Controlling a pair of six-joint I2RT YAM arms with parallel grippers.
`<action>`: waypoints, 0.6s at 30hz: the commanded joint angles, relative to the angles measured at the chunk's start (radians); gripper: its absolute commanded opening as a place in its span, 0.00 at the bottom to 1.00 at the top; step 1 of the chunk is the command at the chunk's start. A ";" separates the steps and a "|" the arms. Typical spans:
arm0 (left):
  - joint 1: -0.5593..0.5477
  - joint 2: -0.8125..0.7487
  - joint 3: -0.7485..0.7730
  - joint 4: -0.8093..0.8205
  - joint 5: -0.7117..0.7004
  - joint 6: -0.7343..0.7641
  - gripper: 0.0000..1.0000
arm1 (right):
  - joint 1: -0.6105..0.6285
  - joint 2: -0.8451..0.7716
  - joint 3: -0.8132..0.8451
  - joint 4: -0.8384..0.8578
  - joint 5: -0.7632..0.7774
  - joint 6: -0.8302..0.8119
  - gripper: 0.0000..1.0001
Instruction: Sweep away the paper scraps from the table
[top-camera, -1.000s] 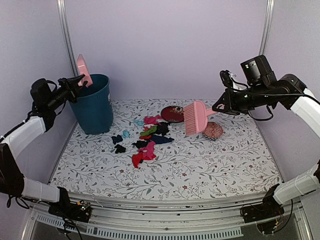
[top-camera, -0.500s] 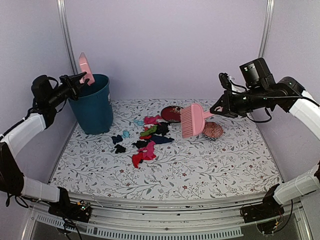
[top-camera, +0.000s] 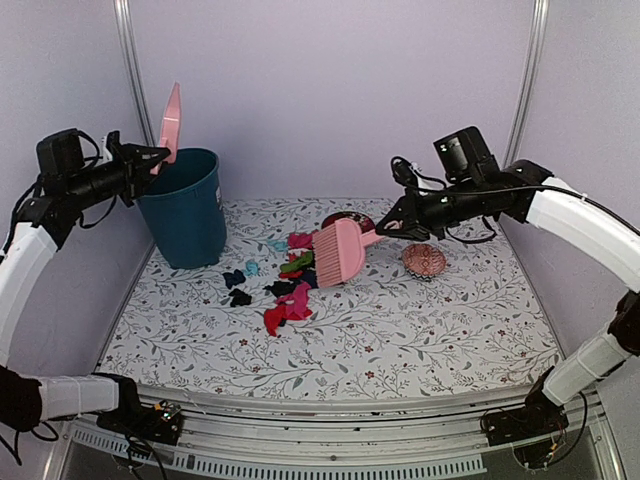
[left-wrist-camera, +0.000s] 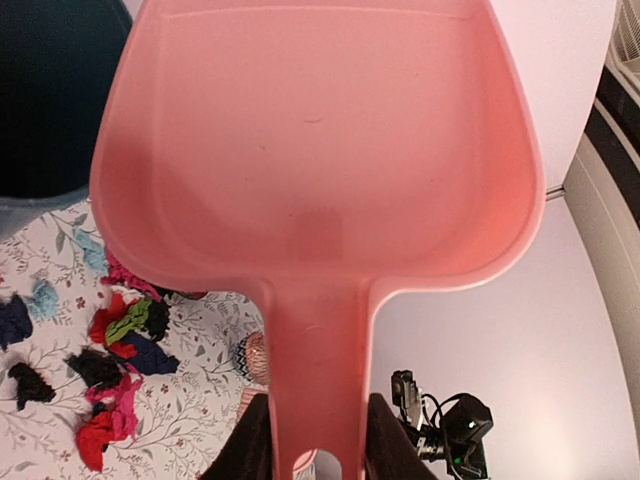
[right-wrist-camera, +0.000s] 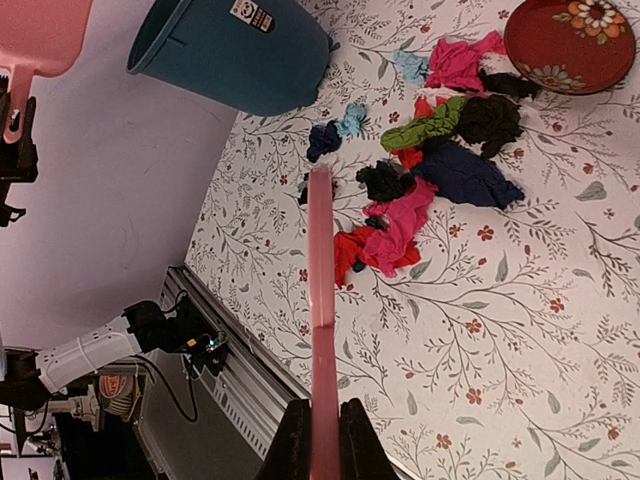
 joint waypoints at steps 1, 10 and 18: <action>-0.029 -0.097 -0.082 -0.242 -0.026 0.187 0.05 | 0.053 0.147 0.037 0.225 -0.117 0.047 0.01; -0.100 -0.201 -0.149 -0.342 -0.038 0.204 0.05 | 0.199 0.550 0.272 0.514 -0.126 0.191 0.01; -0.125 -0.199 -0.102 -0.475 -0.039 0.303 0.05 | 0.233 0.815 0.448 0.652 -0.015 0.367 0.01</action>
